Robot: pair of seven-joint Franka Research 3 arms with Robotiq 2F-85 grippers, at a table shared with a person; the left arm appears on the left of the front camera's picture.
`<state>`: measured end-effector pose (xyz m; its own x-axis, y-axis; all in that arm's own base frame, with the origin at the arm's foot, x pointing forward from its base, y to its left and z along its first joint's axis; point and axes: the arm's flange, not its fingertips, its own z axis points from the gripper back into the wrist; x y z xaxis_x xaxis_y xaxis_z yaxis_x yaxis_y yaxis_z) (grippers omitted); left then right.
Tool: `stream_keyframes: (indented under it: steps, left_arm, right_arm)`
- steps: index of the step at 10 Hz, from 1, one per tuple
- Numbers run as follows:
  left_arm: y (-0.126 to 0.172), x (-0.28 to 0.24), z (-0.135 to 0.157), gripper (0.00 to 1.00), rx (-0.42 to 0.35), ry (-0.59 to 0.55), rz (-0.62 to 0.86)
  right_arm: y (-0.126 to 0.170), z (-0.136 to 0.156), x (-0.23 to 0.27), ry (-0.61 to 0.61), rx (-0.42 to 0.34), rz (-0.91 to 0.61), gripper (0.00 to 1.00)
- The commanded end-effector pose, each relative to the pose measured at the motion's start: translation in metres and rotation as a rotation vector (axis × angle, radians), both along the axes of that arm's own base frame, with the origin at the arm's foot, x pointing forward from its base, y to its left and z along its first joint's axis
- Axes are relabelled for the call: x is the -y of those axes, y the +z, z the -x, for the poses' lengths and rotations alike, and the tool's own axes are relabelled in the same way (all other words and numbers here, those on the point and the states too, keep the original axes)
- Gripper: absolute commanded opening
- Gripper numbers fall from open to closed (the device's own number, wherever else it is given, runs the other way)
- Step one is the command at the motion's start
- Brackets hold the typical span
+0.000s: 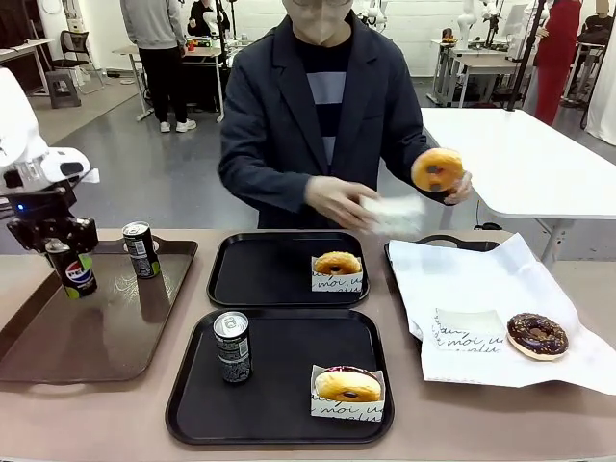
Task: Set up donuts and drinks on trays.
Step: Pick up one Pepsi coke from the Handle tray and place it on the Flat Tray without a Pepsi coke.
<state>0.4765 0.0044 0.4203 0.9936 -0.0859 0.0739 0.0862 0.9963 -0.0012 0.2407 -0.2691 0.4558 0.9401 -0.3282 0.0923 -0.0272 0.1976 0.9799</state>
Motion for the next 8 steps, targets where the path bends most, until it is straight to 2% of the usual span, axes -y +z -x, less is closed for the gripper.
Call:
stream_keyframes:
  steps: [1,2,4,6,7,8]
  left_arm:
    - [0.059,0.018,0.029,0.00,0.009,0.030,-0.051]
    - [0.084,0.025,0.047,0.00,0.033,0.036,-0.054]
    - [0.109,0.028,0.070,0.00,0.047,0.027,-0.033]
    - [0.119,0.026,0.082,0.00,0.046,0.080,0.010]
    - [0.119,0.028,0.075,0.00,0.045,0.023,-0.032]
    - [0.119,0.028,0.075,0.00,0.045,0.023,-0.032]
  right_arm:
    - [0.000,0.001,0.001,0.003,0.009,-0.011,1.00]
    - [0.000,0.001,0.001,0.003,0.009,-0.011,1.00]
    - [0.000,0.001,0.001,0.003,0.009,-0.011,1.00]
    - [0.000,0.001,0.001,0.003,0.009,-0.011,1.00]
    - [0.000,0.001,0.001,0.003,0.009,-0.011,1.00]
    - [0.000,0.001,0.001,0.003,0.009,-0.011,1.00]
